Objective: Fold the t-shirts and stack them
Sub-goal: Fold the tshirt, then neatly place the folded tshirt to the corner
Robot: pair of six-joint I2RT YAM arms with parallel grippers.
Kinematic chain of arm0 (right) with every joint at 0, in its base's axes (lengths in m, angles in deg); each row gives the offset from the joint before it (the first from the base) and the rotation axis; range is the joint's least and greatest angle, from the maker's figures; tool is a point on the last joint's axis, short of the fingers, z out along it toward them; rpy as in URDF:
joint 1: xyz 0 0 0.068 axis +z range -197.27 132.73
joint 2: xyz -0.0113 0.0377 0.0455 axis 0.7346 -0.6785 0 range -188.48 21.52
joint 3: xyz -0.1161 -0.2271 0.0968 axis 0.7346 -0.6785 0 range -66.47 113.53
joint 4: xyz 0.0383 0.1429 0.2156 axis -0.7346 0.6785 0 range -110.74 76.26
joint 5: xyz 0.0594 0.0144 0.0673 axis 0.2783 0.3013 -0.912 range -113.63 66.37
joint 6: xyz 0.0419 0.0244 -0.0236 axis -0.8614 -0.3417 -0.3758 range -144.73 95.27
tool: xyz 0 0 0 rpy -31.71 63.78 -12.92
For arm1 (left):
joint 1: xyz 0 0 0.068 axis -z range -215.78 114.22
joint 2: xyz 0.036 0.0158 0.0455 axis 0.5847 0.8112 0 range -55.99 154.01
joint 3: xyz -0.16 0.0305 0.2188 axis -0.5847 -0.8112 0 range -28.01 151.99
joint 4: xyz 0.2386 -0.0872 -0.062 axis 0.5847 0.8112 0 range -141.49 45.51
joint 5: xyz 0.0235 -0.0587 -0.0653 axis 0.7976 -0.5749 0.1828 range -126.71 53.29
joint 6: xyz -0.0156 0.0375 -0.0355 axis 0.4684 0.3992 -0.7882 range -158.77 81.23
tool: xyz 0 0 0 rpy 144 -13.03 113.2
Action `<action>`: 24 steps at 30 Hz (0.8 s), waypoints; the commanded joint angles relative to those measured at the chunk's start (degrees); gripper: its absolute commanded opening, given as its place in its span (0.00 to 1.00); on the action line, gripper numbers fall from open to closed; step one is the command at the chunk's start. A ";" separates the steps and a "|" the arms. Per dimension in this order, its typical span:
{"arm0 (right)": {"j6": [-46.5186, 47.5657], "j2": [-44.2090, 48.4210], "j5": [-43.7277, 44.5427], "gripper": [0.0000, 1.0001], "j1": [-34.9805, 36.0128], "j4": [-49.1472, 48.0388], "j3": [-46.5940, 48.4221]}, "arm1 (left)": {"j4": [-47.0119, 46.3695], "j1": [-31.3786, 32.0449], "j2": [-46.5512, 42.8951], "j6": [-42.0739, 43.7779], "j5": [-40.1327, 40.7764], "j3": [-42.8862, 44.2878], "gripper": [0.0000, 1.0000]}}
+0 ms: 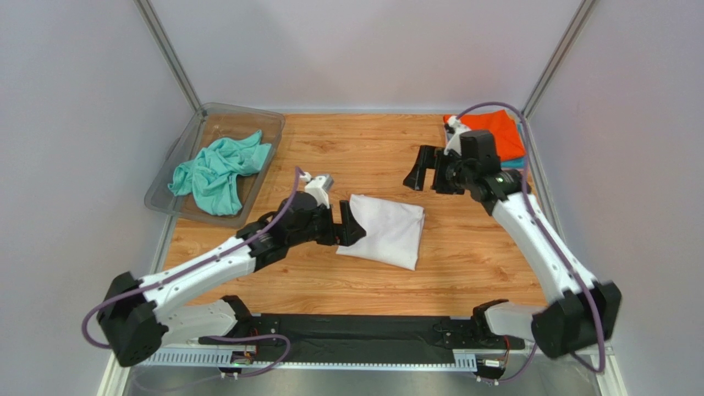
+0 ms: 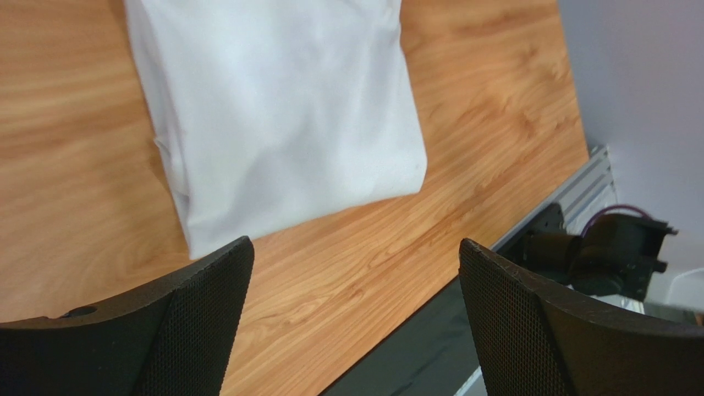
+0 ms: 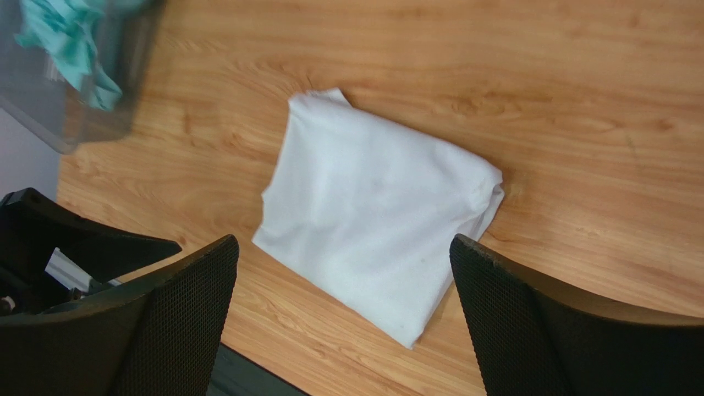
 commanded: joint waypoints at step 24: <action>-13.76 -1.47 9.94 0.98 3.21 -8.40 -21.72 | 28.47 -2.90 -28.01 1.12 30.60 -6.44 1.00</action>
